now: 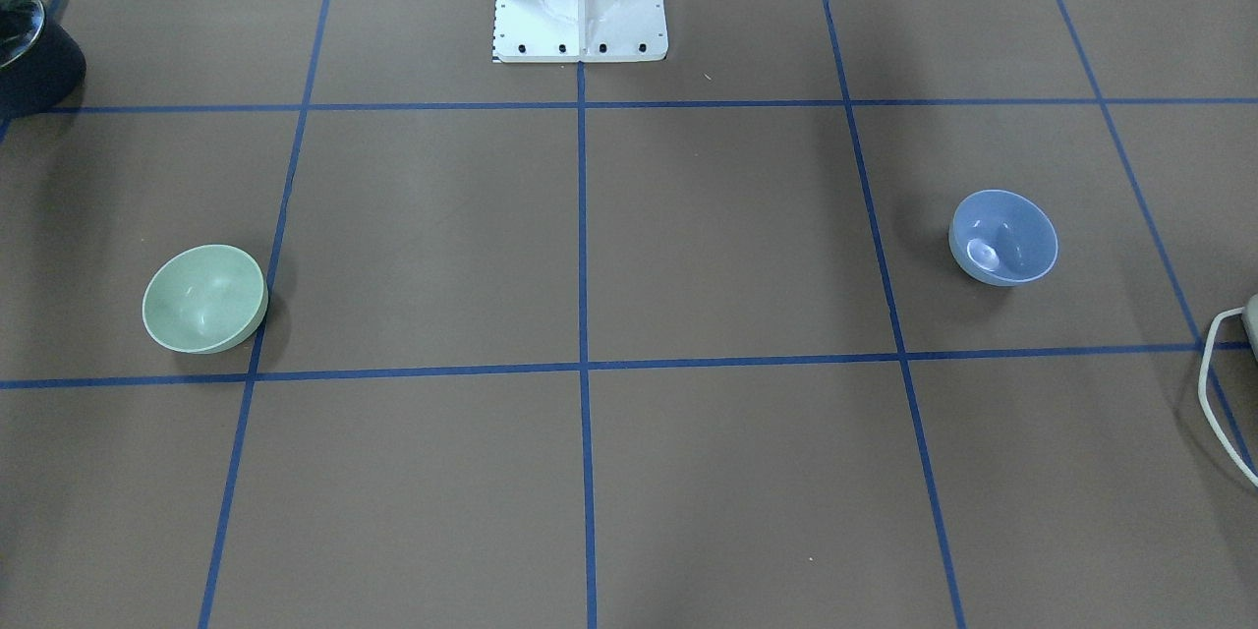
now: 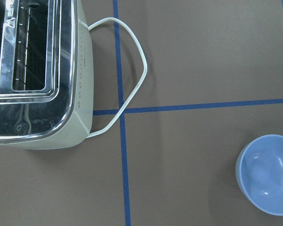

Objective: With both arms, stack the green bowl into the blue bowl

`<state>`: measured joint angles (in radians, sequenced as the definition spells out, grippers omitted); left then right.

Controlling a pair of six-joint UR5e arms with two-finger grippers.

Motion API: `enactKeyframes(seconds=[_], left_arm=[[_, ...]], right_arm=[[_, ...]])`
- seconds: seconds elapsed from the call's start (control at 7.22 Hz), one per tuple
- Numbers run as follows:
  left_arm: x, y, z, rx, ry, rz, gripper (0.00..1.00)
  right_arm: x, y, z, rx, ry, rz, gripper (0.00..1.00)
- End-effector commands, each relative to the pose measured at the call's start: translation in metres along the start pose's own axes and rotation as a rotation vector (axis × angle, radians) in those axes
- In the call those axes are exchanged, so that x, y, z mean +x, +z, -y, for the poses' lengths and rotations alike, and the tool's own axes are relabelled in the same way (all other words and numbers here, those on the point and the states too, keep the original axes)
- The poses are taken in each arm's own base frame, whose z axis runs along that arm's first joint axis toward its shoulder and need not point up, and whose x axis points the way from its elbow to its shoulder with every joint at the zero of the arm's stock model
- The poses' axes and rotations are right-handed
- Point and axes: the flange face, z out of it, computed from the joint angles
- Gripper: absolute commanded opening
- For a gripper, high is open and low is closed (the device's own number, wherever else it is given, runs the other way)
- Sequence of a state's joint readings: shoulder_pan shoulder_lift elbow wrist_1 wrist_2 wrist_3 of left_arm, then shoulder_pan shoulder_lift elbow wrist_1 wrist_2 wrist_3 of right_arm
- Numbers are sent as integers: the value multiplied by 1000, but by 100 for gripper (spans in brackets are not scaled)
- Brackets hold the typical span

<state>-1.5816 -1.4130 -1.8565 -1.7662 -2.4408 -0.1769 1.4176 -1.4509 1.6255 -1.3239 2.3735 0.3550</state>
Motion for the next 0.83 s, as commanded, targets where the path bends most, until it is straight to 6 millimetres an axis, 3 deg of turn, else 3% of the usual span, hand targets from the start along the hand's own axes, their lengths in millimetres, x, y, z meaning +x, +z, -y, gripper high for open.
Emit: enactKeyframes(seconds=[0.0,0.14,0.42,0.69], left_arm=[[40,26,30,-39,-15,-16,98],[48,40,36,-50,-21,14,98],[57,68,33,-93,10,8,98],[91,104,34,-81,-29,6,98]], right_arm=[[-48,35,5,-17,-7,-5,99],[-80,67,3,-60,-53,-16,99],[-113,111,-9,-133,-104,-9,99],[-129,116,2,-138,-107,-1,99]])
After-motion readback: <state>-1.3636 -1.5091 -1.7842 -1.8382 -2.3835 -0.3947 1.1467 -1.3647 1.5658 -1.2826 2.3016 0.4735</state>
